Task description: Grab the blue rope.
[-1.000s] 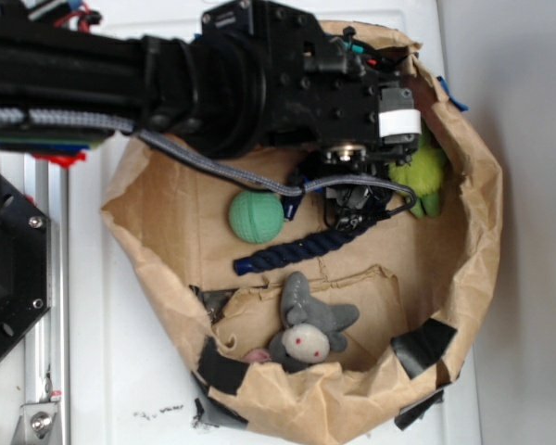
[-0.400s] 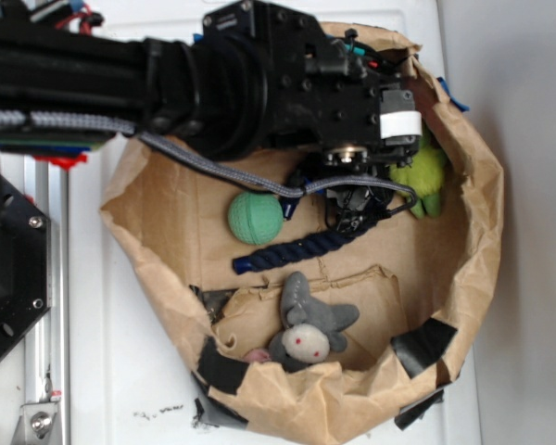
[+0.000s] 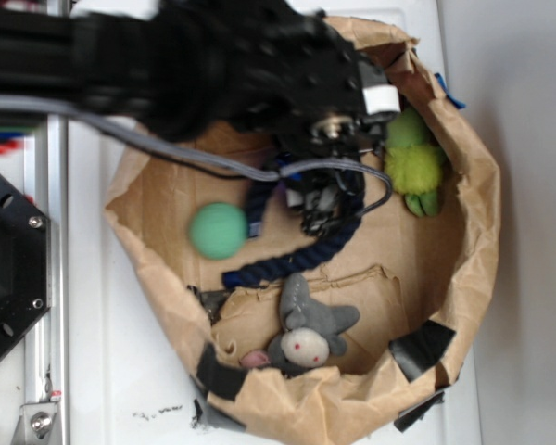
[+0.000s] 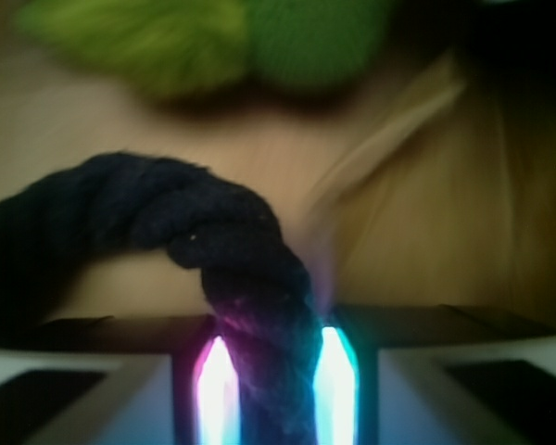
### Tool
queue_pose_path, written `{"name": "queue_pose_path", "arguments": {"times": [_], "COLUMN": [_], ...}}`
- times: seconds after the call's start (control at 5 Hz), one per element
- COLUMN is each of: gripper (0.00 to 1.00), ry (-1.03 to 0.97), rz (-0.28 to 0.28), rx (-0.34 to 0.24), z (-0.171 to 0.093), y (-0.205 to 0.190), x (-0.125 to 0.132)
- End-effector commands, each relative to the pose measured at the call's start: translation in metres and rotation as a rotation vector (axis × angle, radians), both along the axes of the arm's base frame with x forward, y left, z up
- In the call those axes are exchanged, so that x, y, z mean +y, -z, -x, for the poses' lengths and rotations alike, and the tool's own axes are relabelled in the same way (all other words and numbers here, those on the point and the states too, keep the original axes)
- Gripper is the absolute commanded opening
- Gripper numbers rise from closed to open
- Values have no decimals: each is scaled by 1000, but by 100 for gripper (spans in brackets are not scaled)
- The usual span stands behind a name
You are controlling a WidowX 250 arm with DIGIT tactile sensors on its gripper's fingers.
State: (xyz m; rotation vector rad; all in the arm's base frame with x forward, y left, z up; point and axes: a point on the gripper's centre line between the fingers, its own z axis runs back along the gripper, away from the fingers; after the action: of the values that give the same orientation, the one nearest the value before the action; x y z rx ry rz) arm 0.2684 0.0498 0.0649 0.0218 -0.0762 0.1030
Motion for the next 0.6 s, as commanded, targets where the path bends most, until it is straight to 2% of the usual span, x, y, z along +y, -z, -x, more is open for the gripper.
{"name": "queue_pose_path", "arguments": {"times": [0.0, 0.2, 0.4], "gripper": [0, 0, 0], "ry": [-45, -76, -75], "rz": [120, 117, 122], "rx": [-29, 17, 29], "z": [28, 28, 27], "y": [-109, -112, -117], "x": [-19, -21, -26]}}
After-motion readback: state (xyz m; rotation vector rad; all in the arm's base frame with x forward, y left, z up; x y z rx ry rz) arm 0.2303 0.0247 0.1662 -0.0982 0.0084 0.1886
